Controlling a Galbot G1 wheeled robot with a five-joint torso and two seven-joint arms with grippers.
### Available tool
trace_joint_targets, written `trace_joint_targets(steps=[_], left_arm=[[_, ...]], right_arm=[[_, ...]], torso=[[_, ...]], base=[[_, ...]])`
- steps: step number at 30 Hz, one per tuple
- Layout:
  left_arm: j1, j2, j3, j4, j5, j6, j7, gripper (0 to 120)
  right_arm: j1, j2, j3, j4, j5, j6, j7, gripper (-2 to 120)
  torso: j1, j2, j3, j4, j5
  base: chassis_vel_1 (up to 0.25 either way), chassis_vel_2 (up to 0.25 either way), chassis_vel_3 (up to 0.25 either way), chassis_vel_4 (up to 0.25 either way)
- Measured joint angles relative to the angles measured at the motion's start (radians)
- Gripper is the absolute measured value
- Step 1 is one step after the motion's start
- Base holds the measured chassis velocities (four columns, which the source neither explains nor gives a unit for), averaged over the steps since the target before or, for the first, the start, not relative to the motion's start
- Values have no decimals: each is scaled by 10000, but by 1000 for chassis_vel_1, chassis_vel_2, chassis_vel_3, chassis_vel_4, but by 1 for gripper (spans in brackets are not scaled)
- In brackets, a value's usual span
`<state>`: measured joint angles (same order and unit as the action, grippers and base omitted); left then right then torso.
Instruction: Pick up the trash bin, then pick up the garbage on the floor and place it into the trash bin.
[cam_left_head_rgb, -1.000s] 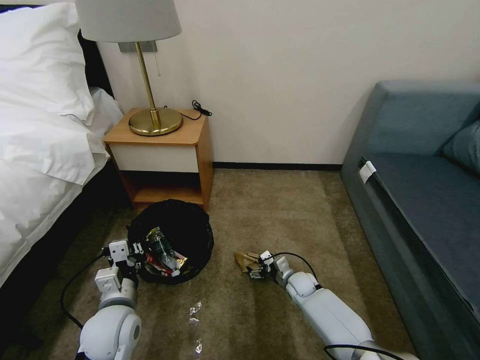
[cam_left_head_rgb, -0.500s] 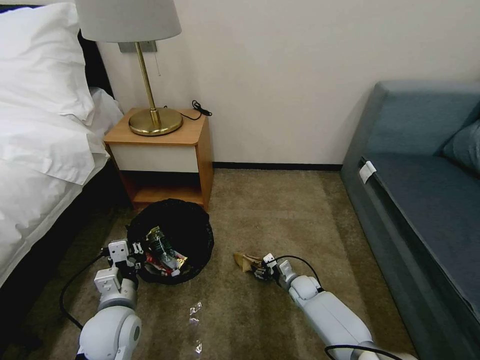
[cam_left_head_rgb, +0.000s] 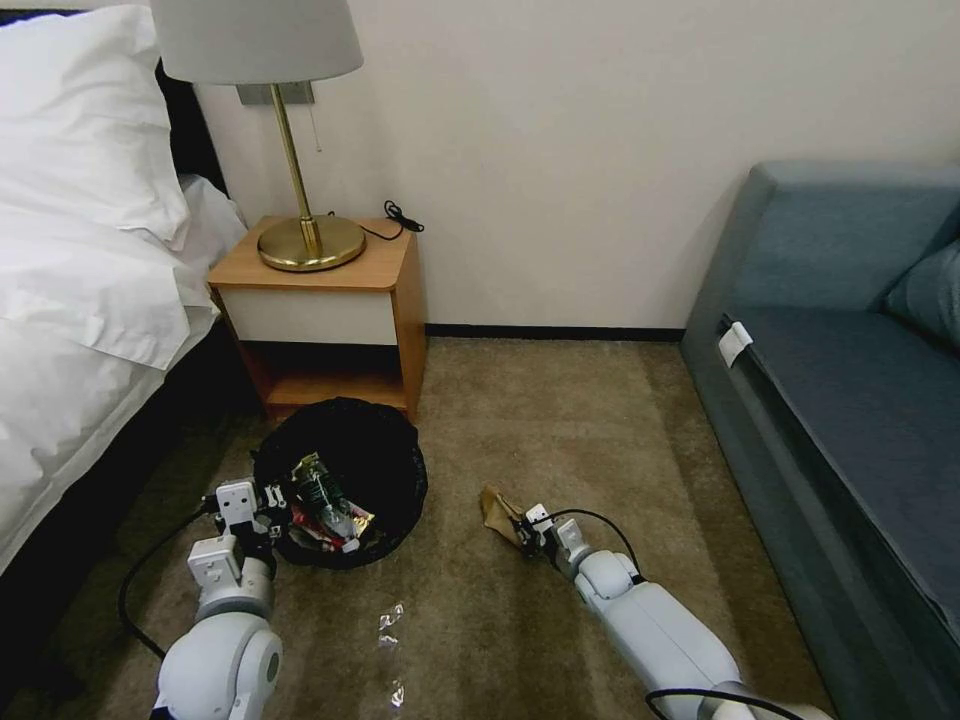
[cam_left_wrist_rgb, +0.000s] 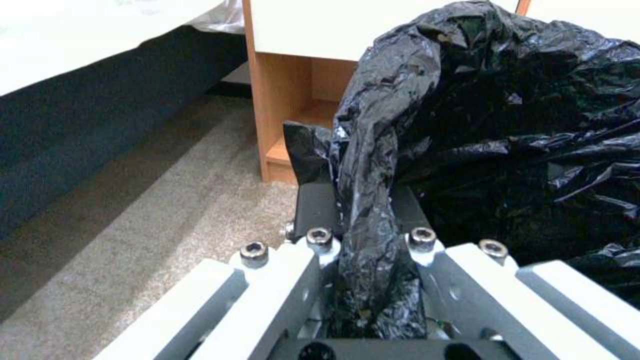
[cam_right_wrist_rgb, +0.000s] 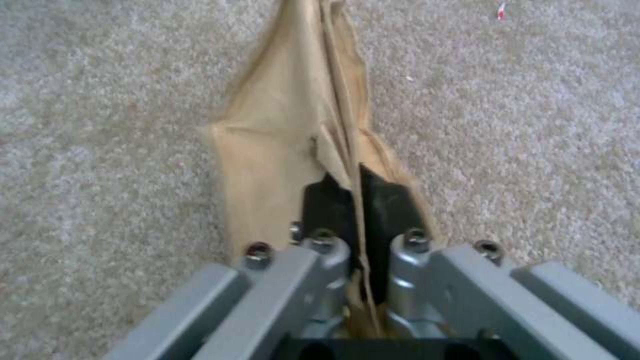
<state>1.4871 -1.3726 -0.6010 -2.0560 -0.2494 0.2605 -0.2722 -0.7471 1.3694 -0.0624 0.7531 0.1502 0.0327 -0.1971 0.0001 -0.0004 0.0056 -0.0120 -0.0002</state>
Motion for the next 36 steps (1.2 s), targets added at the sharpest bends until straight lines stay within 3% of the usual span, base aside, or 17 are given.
trace_joint_targets(steps=[13, 21, 31, 36], left_arm=[[6, -20, 10, 31, 5, -1, -9, 4], [8, -9, 23, -13, 2, -1, -9, 4], [33, 41, 19, -2, -26, -29, 8, 4], [-1, 39, 40, 57, -32, -39, 14, 4]], right_arm=[[8, 122, 299, 179, 60, 204, 164, 0], [209, 152, 755, 1009, 598, 246, 663, 0], [182, 331, 1063, 2481, 1533, 1016, 1631, 0], [4, 408, 575, 4177, 2229, 1049, 2451, 0]], torso=[[0, 0, 0, 0, 0], [0, 0, 0, 0, -1], [0, -1, 0, 0, -1], [0, 0, 1, -1, -1]], base=[[0, 0, 0, 0], [0, 0, 0, 0], [0, 0, 0, 0], [0, 0, 0, 0]])
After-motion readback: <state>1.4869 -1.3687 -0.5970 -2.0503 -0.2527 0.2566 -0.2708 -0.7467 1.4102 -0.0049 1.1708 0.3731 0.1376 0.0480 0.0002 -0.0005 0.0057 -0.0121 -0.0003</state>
